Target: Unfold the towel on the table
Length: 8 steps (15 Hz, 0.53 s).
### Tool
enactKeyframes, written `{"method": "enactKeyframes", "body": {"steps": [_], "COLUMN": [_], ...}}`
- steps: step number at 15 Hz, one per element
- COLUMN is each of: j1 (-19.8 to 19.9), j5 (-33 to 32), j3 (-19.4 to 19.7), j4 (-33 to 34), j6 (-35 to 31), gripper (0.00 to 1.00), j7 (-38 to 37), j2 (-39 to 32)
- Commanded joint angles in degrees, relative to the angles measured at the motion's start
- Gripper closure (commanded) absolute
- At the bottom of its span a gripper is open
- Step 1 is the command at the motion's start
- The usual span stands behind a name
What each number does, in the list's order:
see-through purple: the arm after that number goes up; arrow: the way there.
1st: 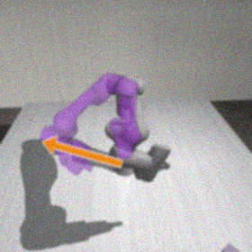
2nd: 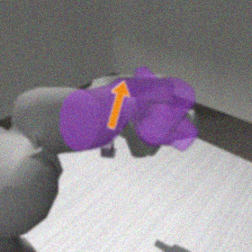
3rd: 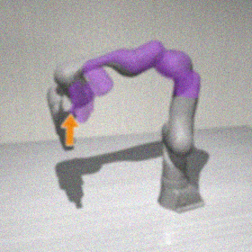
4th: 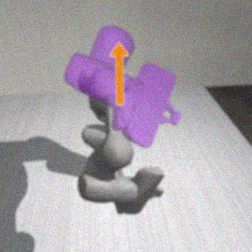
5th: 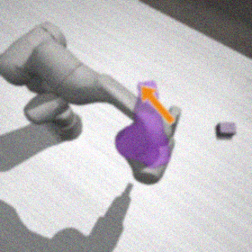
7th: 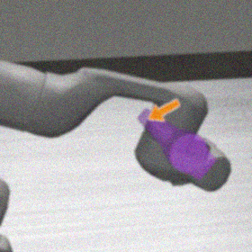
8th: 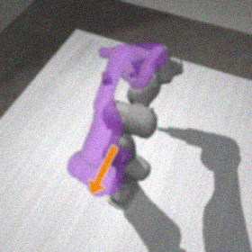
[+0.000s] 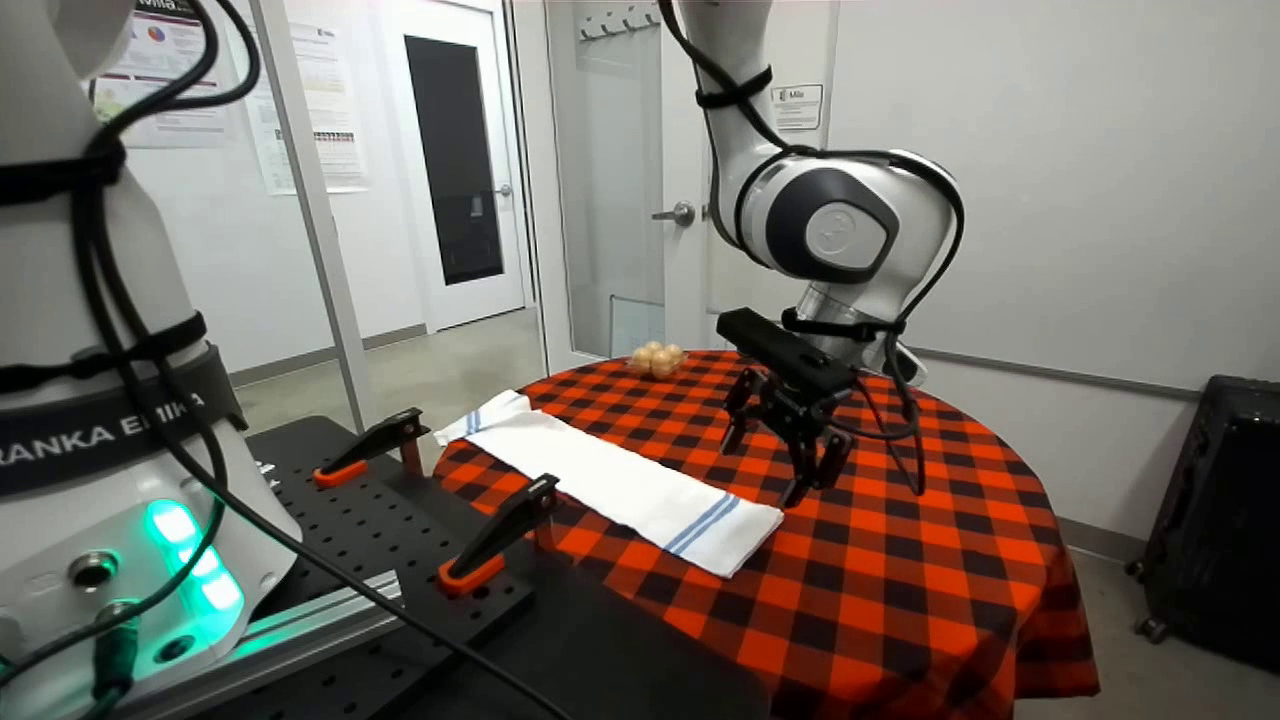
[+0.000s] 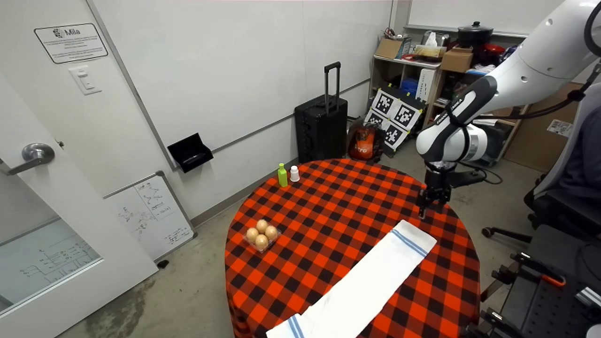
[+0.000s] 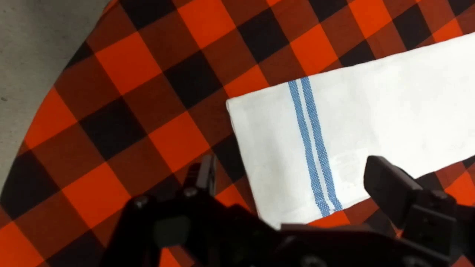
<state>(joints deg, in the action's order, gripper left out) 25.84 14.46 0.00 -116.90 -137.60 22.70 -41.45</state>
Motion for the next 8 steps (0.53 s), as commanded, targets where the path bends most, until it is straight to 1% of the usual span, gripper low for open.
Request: {"method": "enactKeyframes", "body": {"steps": [1,5,8], "j1": [2.22,1.82,0.79], "j5": [3.52,4.45,2.97], "j3": [-2.64,-4.17,-3.90], "j4": [5.31,7.86,9.57], "j6": [2.80,2.98,2.49], "gripper": [0.00,0.00,0.00], "j7": [1.95,1.78,1.28], "j2": [-4.35,-8.29,-10.92]}}
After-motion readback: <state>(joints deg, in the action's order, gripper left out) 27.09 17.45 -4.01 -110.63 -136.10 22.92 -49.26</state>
